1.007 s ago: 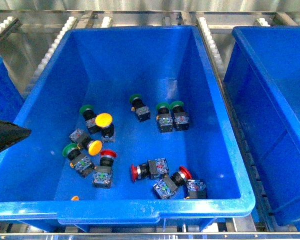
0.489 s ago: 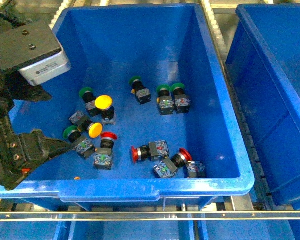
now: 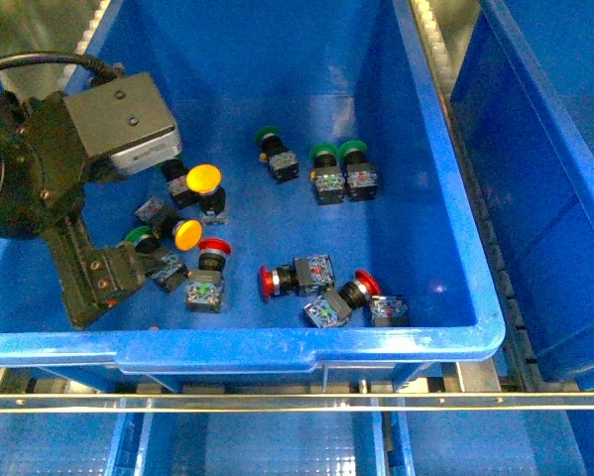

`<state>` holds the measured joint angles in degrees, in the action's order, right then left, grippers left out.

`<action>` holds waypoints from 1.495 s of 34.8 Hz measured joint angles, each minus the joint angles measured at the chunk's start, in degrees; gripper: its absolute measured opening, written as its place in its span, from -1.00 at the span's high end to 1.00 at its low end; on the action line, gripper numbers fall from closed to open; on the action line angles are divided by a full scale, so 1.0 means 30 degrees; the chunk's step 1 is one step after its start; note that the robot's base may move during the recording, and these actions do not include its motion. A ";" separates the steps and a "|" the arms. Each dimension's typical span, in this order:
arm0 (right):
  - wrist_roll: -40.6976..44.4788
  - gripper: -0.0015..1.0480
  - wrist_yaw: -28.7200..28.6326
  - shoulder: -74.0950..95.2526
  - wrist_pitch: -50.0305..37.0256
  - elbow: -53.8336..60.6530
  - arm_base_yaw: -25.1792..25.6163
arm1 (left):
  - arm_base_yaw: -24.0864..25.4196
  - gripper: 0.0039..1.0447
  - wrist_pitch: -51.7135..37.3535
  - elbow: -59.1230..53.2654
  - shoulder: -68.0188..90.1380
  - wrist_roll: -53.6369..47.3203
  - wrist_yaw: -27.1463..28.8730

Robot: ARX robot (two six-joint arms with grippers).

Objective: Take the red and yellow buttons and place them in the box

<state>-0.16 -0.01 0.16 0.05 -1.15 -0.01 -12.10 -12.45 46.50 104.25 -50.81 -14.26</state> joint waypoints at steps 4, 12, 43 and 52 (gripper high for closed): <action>0.0000 -0.86 -0.0007 0.0000 0.0000 0.0000 0.0000 | -0.0393 -0.86 -0.0714 0.0612 0.0554 0.0087 0.0248; 0.0000 -0.86 0.0000 0.0000 0.0000 0.0000 0.0000 | -0.0466 -0.86 -0.1588 0.1370 0.2178 0.0007 0.0809; 0.0000 -0.86 -0.0007 0.0000 0.0000 0.0000 0.0000 | -0.0437 -0.86 -0.5508 0.4080 0.6623 0.0525 0.1479; 0.0000 -0.86 -0.0007 0.0000 0.0000 0.0000 0.0000 | -0.0437 -0.86 -0.6419 0.4532 0.7264 0.0903 0.1603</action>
<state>-0.16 -0.03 0.16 0.05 -1.15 -0.01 -13.41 -31.70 60.10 126.04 -48.10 -9.45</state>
